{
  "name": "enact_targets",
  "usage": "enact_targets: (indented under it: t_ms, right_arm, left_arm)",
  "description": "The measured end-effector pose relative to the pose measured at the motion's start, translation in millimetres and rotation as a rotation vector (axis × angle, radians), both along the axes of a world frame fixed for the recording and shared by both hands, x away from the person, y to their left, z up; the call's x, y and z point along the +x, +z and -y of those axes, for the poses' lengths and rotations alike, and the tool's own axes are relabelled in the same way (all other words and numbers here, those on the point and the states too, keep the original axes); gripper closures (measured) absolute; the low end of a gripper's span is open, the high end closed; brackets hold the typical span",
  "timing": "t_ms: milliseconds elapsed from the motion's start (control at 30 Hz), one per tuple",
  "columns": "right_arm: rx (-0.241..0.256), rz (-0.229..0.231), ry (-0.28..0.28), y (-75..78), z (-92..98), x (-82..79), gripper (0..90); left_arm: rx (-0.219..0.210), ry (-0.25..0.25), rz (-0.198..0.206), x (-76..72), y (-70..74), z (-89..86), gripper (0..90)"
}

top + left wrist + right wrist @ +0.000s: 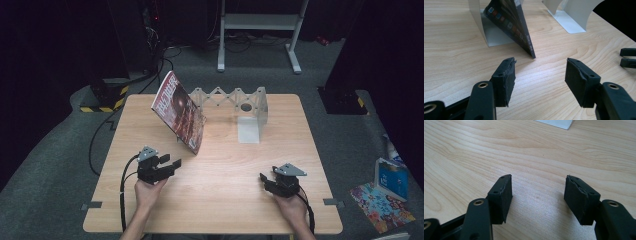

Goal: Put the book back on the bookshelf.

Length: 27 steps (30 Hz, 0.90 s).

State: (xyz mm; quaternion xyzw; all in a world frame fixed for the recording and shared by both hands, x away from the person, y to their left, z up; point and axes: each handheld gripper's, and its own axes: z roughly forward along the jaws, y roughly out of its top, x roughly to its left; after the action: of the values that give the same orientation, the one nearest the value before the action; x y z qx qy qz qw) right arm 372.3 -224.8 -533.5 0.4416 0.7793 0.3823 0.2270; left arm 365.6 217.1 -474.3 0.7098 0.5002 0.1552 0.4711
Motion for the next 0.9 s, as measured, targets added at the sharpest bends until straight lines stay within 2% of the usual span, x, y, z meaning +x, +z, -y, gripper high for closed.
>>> enact_targets:
  t_ms: [133,600,733,900]
  right_arm:
    - [0.000,0.000,0.001,0.0,0.0,0.1,39.5]
    - [0.002,-0.002,-0.001,0.0,-0.1,-0.2,39.5]
    - [0.002,-0.002,-0.001,0.0,-0.1,-0.2,39.5]
    - [0.002,-0.001,-0.001,0.0,-0.1,-0.2,39.5]
  left_arm:
    - [-0.004,0.002,-0.004,0.6,-3.0,1.8,41.3]
    - [0.025,-0.001,-0.008,3.0,-11.3,14.0,41.4]
    - [0.055,-0.012,-0.010,2.6,-15.2,19.3,41.4]
    - [0.049,-0.009,-0.016,4.1,-19.4,22.8,41.4]
